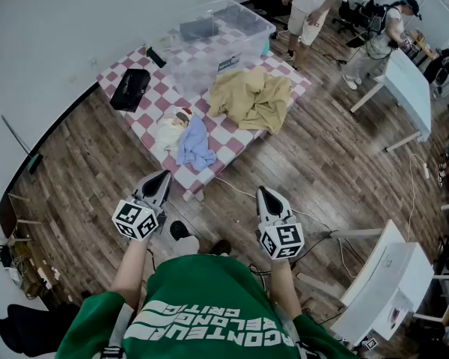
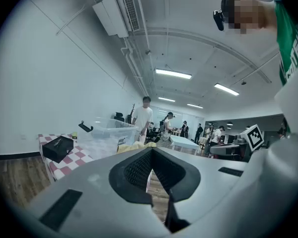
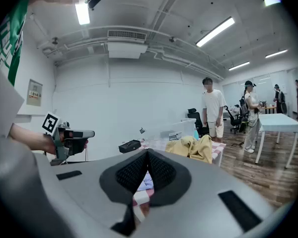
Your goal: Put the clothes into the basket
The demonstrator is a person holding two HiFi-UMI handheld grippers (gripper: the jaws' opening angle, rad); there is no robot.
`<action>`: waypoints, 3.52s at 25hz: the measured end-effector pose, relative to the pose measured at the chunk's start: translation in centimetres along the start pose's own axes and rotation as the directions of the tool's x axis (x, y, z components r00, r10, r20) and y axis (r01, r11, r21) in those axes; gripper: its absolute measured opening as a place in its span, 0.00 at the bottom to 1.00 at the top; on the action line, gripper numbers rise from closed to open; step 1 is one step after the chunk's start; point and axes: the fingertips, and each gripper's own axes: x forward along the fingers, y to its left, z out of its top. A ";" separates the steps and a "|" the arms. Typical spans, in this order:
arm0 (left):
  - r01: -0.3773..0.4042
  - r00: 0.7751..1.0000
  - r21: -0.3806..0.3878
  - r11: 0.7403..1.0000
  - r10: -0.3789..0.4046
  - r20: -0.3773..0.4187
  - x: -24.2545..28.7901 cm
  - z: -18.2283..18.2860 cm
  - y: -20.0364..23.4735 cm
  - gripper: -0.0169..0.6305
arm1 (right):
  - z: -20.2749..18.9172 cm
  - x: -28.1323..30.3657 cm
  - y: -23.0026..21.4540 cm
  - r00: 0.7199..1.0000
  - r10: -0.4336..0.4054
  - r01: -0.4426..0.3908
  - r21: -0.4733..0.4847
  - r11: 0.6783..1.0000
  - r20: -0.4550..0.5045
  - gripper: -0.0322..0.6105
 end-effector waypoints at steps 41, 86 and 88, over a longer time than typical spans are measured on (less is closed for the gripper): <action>-0.194 0.981 -0.115 0.974 0.189 -0.052 7.7 -6.6 4.5 0.03 | -2.9 12.3 -4.0 0.929 0.310 -0.342 -0.154 0.927 -0.201 0.06; -0.637 0.770 -0.221 0.738 0.622 -0.144 16.9 -11.6 15.8 0.03 | -6.8 39.7 0.5 0.395 0.714 -0.907 -0.122 0.403 -0.578 0.12; -0.642 0.767 -0.229 0.732 0.613 -0.189 17.3 -13.7 16.5 0.16 | -8.8 40.7 1.0 0.360 0.694 -0.919 -0.111 0.378 -0.624 0.31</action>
